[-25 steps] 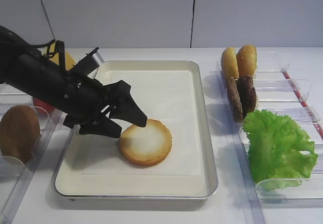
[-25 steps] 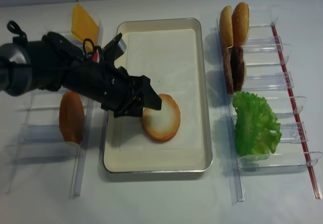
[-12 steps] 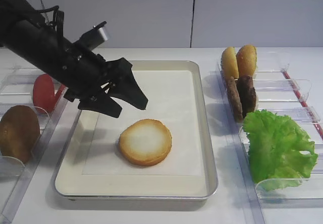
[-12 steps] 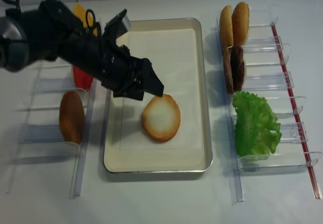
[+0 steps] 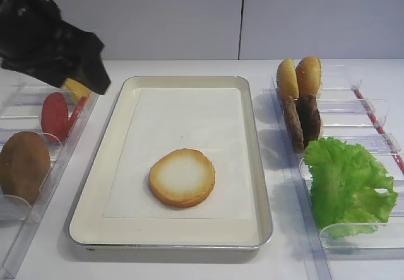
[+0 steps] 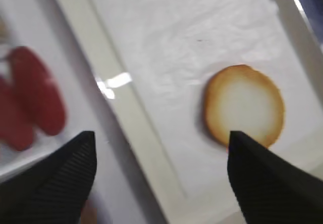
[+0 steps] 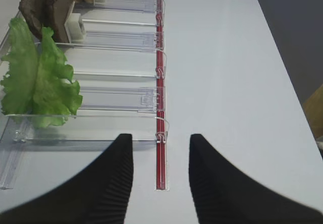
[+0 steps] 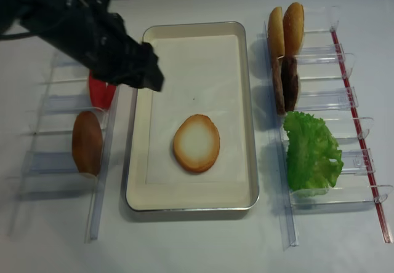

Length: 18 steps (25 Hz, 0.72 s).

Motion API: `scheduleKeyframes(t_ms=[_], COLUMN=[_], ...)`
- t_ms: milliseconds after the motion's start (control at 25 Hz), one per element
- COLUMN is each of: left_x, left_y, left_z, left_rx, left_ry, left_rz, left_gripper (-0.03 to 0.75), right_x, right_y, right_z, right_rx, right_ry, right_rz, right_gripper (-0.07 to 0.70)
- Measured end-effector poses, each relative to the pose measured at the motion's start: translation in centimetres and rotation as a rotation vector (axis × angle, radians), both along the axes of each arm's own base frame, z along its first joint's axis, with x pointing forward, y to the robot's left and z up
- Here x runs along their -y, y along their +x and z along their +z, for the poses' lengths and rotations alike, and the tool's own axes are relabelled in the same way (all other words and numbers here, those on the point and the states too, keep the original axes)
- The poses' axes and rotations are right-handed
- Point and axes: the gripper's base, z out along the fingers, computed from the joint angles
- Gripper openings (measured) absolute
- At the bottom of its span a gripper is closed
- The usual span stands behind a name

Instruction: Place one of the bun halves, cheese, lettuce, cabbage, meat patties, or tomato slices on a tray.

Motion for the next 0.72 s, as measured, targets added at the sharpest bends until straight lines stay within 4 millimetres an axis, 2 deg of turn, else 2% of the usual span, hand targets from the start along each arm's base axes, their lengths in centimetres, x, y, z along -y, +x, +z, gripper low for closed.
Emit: scheduleKeyframes(t_ms=[80,120,160,400,520,720], left_x=[-1.4,-2.7,-3.2,-5.0,-5.7,-7.0], left_y=[-1.0,-2.3,-2.9,-7.4,-9.8,-14.1], left_z=[1.6,3.3,4.1,8.2,8.6,7.2], left_rx=[0.070,0.146,0.178,0.357,0.389,0.396], left_ry=[0.092,0.182,0.210,0.249,0.247,0.245], left_rz=[0.051,0.080,0.089,0.068,0.072,0.082], left_gripper=[0.538,0.538,0.538,0.537,0.531,0.515], right_x=[0.0,0.0,0.0,0.0,0.0,0.0], right_y=[0.0,0.0,0.0,0.0,0.0,0.0], right_z=[0.0,0.0,0.0,0.0,0.0,0.0], right_rx=[0.000,0.000,0.000,0.000,0.000,0.000], right_ry=[0.000,0.000,0.000,0.000,0.000,0.000], right_rz=[0.000,0.000,0.000,0.000,0.000,0.000], right_gripper=[0.274,0.274,0.274,0.274,0.274,0.274])
